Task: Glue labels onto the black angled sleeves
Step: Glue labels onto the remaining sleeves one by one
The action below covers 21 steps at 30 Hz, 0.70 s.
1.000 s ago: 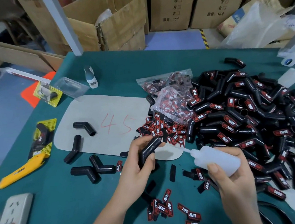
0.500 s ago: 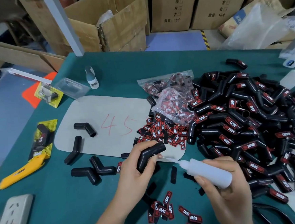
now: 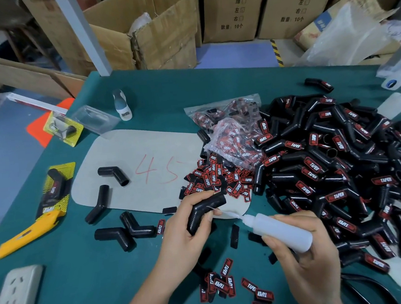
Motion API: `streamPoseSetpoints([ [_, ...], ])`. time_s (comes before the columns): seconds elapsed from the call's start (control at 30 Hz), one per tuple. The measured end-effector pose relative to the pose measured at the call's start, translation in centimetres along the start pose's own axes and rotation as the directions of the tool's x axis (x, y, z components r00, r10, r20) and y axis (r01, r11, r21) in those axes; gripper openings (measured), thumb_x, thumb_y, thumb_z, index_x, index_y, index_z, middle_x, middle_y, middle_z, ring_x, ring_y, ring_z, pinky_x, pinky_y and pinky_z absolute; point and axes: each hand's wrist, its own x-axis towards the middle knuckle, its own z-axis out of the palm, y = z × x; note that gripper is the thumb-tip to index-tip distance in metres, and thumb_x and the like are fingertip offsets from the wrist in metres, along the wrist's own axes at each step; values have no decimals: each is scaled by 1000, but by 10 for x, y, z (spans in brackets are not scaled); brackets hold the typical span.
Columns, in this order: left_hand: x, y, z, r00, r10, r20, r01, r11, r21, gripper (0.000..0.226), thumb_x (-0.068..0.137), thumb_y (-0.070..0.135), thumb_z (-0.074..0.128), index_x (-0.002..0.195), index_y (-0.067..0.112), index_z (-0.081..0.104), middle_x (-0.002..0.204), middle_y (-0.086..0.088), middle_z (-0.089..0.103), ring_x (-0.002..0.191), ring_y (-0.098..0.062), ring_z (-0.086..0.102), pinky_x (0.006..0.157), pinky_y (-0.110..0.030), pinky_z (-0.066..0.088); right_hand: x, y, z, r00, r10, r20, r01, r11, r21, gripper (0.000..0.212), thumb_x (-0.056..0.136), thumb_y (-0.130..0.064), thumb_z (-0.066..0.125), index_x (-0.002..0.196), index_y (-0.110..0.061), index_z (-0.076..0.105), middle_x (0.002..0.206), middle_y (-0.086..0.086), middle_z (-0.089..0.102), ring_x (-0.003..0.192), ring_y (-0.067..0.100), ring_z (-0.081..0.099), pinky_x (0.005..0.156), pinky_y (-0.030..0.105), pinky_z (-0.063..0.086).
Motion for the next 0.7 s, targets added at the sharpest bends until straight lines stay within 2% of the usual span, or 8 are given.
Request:
streamPoseSetpoints([
  [0.1,0,1,0,1000,1,3,-1,1000,5,37,99,28,58,130,50,58,110,20,74,96,-5,70,84,-9,47,-1,1,0,1000,10,-2,-10,1000,0,43,83,-32,73,115,-57,61,104,-24,65,89,11,64,59,42,51],
  [0.27,0,0,0,1000,5,-9,-4,999,36,38,98,29,58,129,52,59,109,20,74,95,-1,69,84,-9,46,0,0,-1,1000,-7,-3,7,1000,-4,43,83,-31,73,116,-56,60,105,-24,66,91,8,64,65,33,51],
  [0.47,-1,-2,0,1000,-4,-11,5,999,37,38,98,30,59,129,51,59,111,17,75,99,-8,71,86,-14,49,-1,2,-1,1000,-4,-3,4,1000,-7,40,84,-32,74,116,-53,61,105,-19,67,92,9,64,63,34,51],
  [0.53,-1,-2,0,1000,-3,-15,3,999,32,37,99,30,59,130,50,59,111,17,75,98,-8,71,86,-14,49,-1,1,-2,1000,-15,-8,15,1000,-7,42,84,-31,74,117,-54,61,105,-20,67,93,7,64,65,29,52],
  [0.6,-1,-2,0,1000,1,-13,0,999,35,37,99,31,58,130,51,59,109,17,76,94,-12,71,83,-18,51,0,1,-3,1000,-13,-16,13,1000,-2,43,84,-31,74,118,-55,61,105,-21,66,92,6,63,66,26,51],
  [0.7,-1,-5,0,1000,0,-12,1,999,49,38,99,33,58,130,53,58,111,15,76,92,-17,71,83,-27,55,-1,3,-2,1000,0,-15,0,1000,5,42,83,-32,74,117,-54,61,105,-21,66,92,9,64,65,33,52],
])
